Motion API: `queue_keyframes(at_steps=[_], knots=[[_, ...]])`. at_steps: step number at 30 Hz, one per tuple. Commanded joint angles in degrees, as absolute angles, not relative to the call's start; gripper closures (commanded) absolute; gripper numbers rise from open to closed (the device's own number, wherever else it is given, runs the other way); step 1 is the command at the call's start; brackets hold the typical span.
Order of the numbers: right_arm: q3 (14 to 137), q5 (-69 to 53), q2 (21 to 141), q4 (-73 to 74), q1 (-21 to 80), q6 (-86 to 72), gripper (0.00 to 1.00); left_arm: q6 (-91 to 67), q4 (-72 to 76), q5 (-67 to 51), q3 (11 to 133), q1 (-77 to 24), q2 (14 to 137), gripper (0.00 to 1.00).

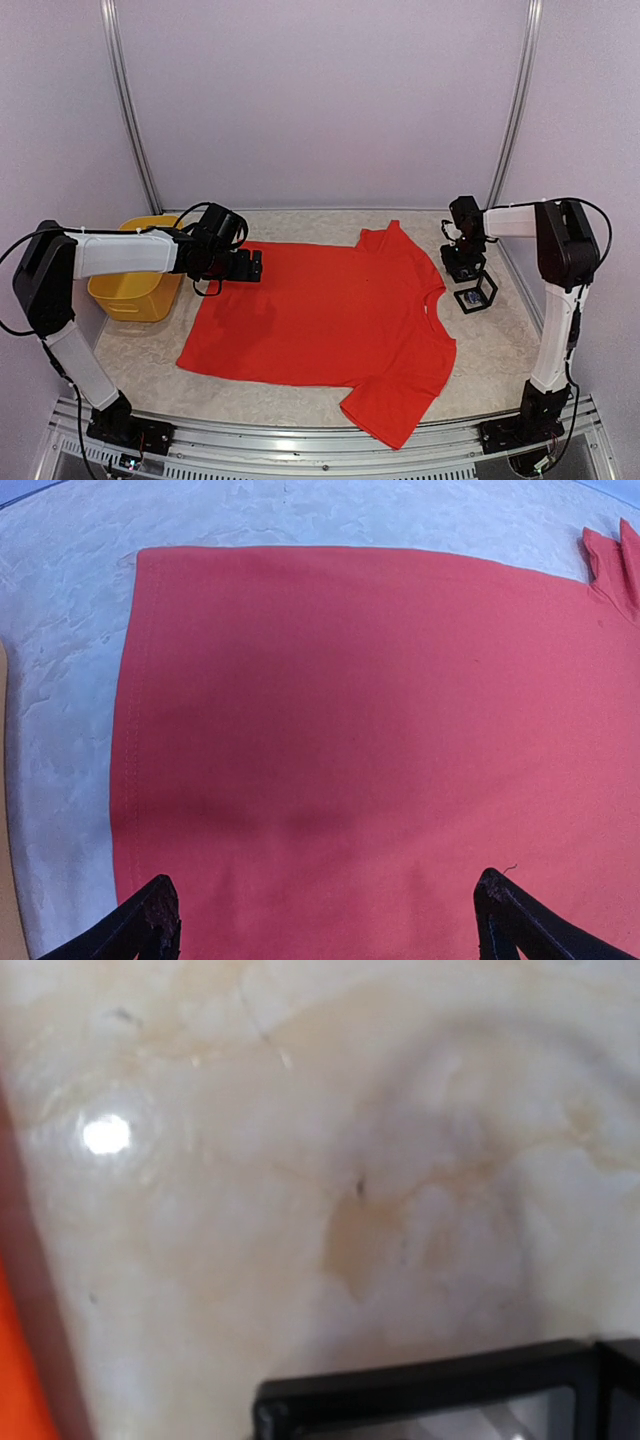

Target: Pin the brooch onto the clothing

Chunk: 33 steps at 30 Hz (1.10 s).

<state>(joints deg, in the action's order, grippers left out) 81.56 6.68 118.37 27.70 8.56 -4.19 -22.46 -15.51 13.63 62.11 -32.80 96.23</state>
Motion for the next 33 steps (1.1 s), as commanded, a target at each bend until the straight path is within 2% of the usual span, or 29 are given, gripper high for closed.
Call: queue_keyframes(at_steps=[1,7,14,18,28,31,33], knots=[[80.66,8.56,115.52,29.67,7.83,-4.06,0.75,-21.91,-15.82,13.02,63.04,-32.46,96.59,0.03],[80.76,12.1,115.34,32.09,7.85,-2.72,0.74,-21.24,-16.16,13.51,63.11,-32.39,96.58,0.03],[79.28,11.12,113.43,32.67,8.26,-2.35,0.47,-20.92,-16.18,13.41,63.02,-32.17,96.68,0.03],[79.11,14.43,114.41,33.25,8.26,-2.78,0.4,-20.92,-16.13,12.9,63.13,-32.18,97.03,0.03],[79.2,11.3,115.86,35.64,8.25,-2.85,0.44,-20.83,-16.35,12.03,63.53,-31.9,97.27,0.03],[78.99,10.55,116.07,35.72,8.25,-2.61,0.55,-20.75,-16.35,11.96,63.61,-31.82,97.29,0.03],[79.04,10.47,116.34,35.73,8.23,-2.39,0.59,-20.7,-16.39,11.86,63.71,-31.77,97.42,0.03]])
